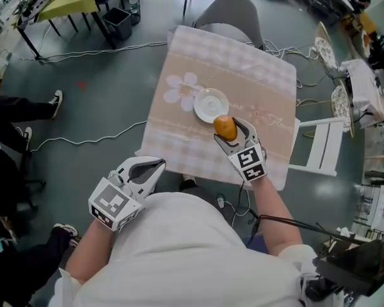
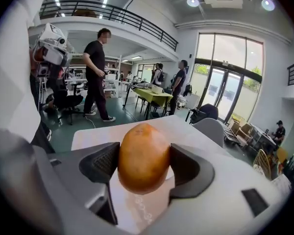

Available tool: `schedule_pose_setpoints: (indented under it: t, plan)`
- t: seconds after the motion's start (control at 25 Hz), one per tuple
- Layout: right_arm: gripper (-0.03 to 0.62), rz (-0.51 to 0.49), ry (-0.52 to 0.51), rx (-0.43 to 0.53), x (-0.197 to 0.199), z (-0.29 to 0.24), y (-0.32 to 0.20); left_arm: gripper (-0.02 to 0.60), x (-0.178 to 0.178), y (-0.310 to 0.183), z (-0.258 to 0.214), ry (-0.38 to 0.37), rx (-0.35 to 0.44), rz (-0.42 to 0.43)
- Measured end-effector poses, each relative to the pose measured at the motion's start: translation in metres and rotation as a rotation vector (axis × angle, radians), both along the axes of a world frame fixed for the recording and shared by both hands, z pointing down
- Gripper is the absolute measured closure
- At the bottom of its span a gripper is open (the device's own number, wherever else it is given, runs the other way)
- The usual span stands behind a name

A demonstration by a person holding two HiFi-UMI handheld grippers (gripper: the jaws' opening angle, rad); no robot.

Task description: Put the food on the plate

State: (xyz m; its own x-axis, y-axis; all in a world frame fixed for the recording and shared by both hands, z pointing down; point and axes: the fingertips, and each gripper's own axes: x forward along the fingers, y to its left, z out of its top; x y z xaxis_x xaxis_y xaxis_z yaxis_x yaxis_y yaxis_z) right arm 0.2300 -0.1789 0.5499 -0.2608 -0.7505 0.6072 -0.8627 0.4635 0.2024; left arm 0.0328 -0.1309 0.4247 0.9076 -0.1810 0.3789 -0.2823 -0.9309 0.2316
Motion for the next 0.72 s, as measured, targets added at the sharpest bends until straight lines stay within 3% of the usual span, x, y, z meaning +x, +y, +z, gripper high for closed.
schedule_pose_setpoints:
  t: [0.32,0.72]
  plan:
    - [0.258,-0.087,-0.021,-0.062,0.043,0.070,-0.070,0.572,0.038,-0.008,-0.002,-0.008,-0.040,-0.166]
    - [0.256,-0.208,0.005,-0.089,0.035,0.118,-0.115,0.572,0.036,-0.012,-0.001,-0.088,-0.035,-0.336]
